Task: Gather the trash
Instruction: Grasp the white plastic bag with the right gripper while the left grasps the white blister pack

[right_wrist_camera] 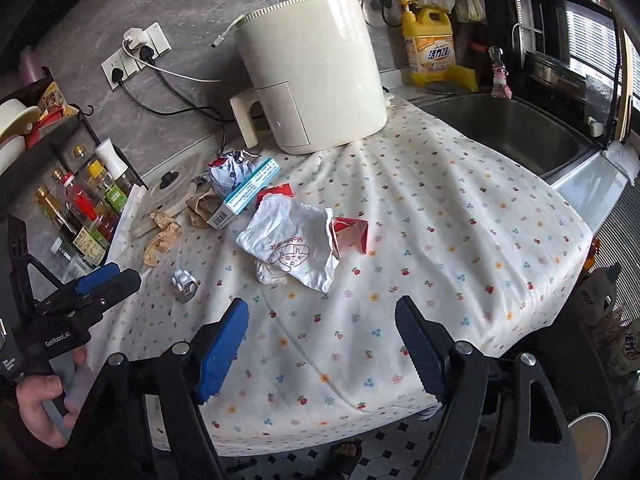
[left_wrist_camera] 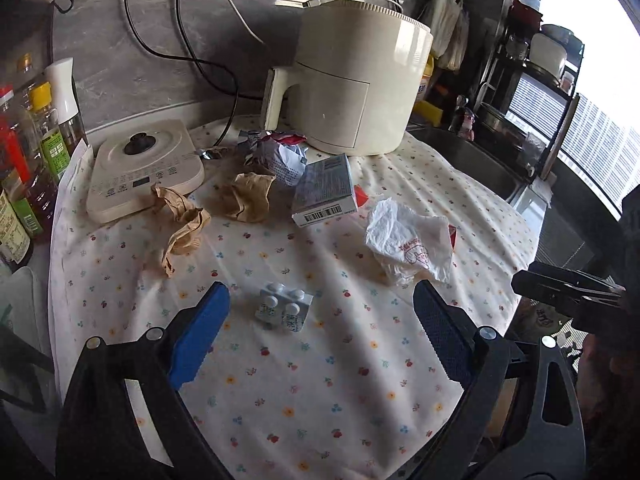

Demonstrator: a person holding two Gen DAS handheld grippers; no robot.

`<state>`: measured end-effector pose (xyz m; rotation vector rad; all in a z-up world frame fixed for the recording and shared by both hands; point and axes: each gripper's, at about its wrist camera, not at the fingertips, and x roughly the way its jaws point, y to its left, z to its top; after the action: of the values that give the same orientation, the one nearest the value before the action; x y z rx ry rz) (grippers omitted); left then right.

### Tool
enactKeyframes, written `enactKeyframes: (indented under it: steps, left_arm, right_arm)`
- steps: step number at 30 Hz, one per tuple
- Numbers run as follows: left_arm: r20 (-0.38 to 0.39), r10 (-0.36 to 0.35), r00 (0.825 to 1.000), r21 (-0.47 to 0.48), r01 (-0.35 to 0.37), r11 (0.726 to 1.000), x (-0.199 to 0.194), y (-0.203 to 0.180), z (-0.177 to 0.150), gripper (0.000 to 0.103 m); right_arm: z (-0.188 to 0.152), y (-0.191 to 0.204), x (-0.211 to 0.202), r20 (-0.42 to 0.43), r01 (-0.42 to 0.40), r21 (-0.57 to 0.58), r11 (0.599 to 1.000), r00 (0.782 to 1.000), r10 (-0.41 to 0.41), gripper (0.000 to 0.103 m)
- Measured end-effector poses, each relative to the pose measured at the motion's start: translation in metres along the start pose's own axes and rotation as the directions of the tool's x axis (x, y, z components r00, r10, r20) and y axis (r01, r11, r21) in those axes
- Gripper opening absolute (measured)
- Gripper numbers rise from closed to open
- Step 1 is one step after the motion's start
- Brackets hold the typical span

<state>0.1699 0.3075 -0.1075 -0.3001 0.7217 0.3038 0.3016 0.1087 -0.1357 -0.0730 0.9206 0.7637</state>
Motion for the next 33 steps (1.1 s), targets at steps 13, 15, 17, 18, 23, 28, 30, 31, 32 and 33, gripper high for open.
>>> enactKeyframes:
  steps: [13, 15, 17, 18, 23, 28, 30, 31, 32, 33]
  left_arm:
    - [-0.02, 0.012, 1.0, -0.056, -0.013, 0.998, 0.007, 0.058, -0.002, 0.09]
    - [-0.024, 0.014, 1.0, -0.068, -0.016, 0.998, 0.007, 0.063, -0.005, 0.09]
    - [-0.027, 0.018, 0.999, -0.08, -0.02, 0.997, 0.008, 0.068, -0.008, 0.09]
    - [-0.027, 0.019, 0.999, -0.086, -0.021, 0.996, 0.008, 0.07, -0.009, 0.09]
    - [-0.031, 0.008, 0.999, -0.104, -0.011, 0.994, 0.013, 0.072, -0.01, 0.09]
    - [-0.034, -0.019, 0.999, -0.085, 0.016, 0.996, 0.025, 0.062, -0.005, 0.09]
    - [-0.042, -0.027, 0.999, -0.066, 0.024, 0.998, 0.031, 0.055, -0.004, 0.09]
    - [-0.048, -0.031, 0.998, -0.057, 0.028, 0.998, 0.035, 0.051, -0.004, 0.09]
    - [-0.053, -0.037, 0.998, -0.051, 0.035, 0.998, 0.039, 0.048, -0.004, 0.09]
    - [-0.06, -0.043, 0.997, -0.048, 0.041, 0.998, 0.043, 0.044, -0.005, 0.09]
  right_arm:
    - [0.031, 0.069, 0.107, -0.084, 0.079, -0.153, 0.985, 0.992, -0.092, 0.076]
    - [0.032, 0.075, 0.119, -0.088, 0.118, -0.189, 0.975, 0.987, -0.137, 0.076]
    - [0.034, 0.077, 0.125, -0.086, 0.128, -0.206, 0.97, 0.985, -0.148, 0.069]
    - [0.036, 0.078, 0.127, -0.088, 0.132, -0.21, 0.969, 0.984, -0.153, 0.056]
    - [0.047, 0.071, 0.113, -0.07, 0.108, -0.177, 0.978, 0.99, -0.122, 0.013]
    - [0.058, 0.059, 0.08, -0.034, 0.071, -0.128, 0.989, 0.997, -0.076, 0.006]
    - [0.06, 0.054, 0.065, -0.013, 0.068, -0.112, 0.991, 0.997, -0.07, 0.007]
    - [0.06, 0.051, 0.058, -0.004, 0.071, -0.107, 0.992, 0.997, -0.072, 0.007]
    - [0.06, 0.048, 0.051, 0.003, 0.072, -0.101, 0.992, 0.997, -0.072, 0.007]
    - [0.06, 0.045, 0.044, 0.006, 0.072, -0.091, 0.993, 0.997, -0.072, 0.007]
